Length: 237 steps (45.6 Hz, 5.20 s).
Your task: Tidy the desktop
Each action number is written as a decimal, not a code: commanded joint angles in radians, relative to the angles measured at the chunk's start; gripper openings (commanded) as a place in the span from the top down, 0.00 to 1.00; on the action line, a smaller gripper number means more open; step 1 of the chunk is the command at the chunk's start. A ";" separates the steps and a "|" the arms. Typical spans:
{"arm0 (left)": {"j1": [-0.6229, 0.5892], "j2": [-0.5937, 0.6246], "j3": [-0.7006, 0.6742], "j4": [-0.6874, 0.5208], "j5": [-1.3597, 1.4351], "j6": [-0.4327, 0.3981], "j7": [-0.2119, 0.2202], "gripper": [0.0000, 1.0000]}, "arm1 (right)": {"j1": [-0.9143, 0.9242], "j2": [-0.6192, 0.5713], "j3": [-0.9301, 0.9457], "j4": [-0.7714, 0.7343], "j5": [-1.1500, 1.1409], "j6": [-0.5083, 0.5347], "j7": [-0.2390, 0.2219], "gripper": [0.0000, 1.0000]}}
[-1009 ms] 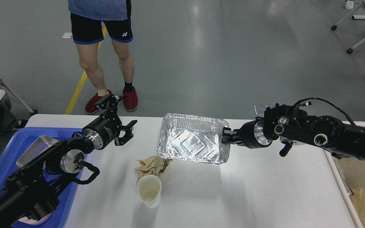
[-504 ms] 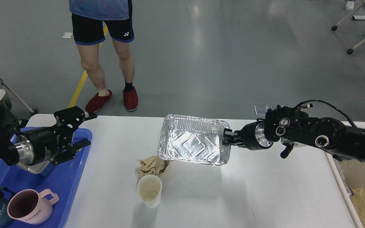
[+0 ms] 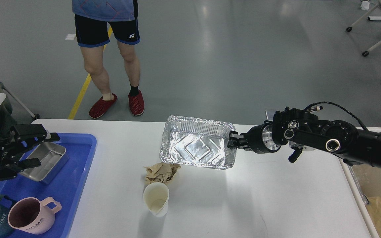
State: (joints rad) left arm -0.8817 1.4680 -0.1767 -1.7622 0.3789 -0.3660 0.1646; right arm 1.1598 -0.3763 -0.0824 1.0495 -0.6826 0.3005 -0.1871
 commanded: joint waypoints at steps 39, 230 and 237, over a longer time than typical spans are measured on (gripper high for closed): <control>-0.020 -0.379 0.052 0.217 0.189 -0.143 0.004 0.06 | -0.018 -0.004 0.016 0.004 0.000 -0.001 0.000 1.00; -0.310 -0.903 -0.254 0.495 0.443 -0.447 0.236 0.97 | -0.061 0.036 0.052 -0.020 -0.003 -0.029 0.000 1.00; -0.287 -1.054 -0.253 0.584 0.505 -0.424 0.237 0.97 | -0.063 0.036 0.053 -0.020 -0.003 -0.029 0.000 1.00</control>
State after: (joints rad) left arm -1.1901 0.5047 -0.4314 -1.2298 0.8381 -0.8125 0.4013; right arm 1.0985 -0.3406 -0.0299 1.0293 -0.6847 0.2712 -0.1871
